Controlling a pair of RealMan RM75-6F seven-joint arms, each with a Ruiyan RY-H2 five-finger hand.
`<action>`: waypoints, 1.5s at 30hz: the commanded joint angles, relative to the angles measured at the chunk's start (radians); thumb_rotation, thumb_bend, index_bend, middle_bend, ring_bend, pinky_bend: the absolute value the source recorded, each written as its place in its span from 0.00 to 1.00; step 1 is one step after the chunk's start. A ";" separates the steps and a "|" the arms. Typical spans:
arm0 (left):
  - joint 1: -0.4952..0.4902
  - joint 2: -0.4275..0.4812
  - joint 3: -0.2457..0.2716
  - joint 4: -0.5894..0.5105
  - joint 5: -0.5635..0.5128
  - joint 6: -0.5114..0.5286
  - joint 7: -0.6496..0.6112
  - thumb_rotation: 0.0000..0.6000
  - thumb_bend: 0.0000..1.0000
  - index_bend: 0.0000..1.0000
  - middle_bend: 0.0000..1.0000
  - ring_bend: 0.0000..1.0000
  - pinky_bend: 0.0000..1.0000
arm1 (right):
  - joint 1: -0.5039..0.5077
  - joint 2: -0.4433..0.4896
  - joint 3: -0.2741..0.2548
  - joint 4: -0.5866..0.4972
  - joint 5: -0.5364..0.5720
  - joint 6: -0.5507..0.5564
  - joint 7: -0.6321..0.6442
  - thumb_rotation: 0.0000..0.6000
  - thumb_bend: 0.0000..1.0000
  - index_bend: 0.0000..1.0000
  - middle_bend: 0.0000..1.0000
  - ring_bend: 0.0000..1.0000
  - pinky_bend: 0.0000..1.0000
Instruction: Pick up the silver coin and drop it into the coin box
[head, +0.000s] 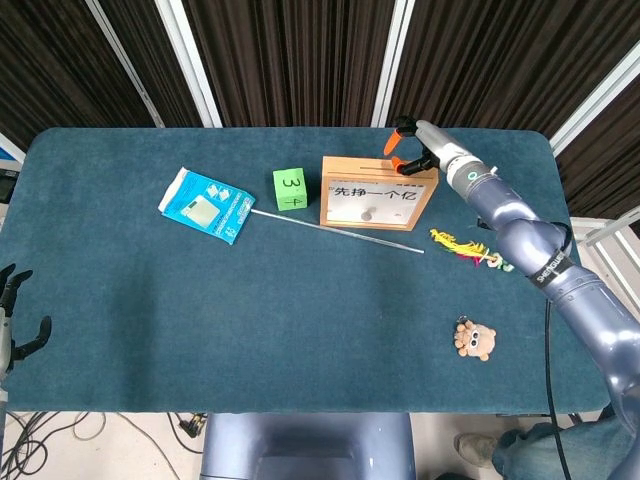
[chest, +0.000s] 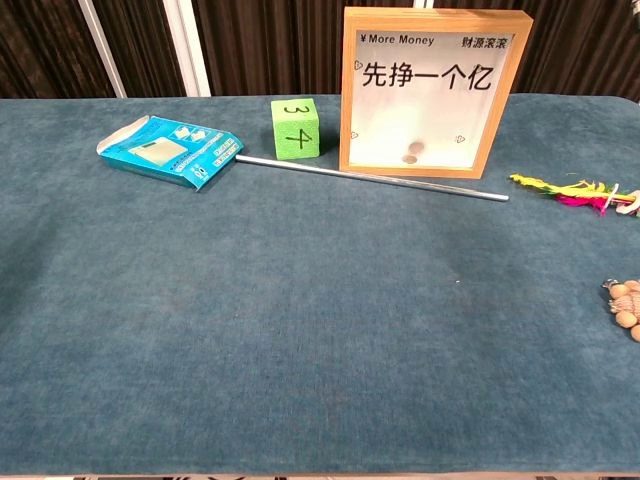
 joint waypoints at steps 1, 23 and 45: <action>0.000 0.000 0.000 0.000 0.001 0.001 0.000 1.00 0.39 0.16 0.03 0.04 0.00 | -0.019 0.022 0.003 -0.036 -0.003 0.016 0.005 1.00 0.57 0.43 0.03 0.00 0.00; 0.007 -0.017 0.019 0.031 0.079 0.045 0.002 1.00 0.39 0.16 0.03 0.04 0.00 | -0.719 0.284 -0.297 -1.023 -0.370 1.137 -0.422 1.00 0.51 0.20 0.03 0.00 0.00; 0.018 -0.029 0.026 0.039 0.108 0.076 0.030 1.00 0.39 0.16 0.03 0.04 0.00 | -1.076 0.149 -0.682 -0.874 -0.620 1.672 -0.650 1.00 0.51 0.13 0.03 0.00 0.00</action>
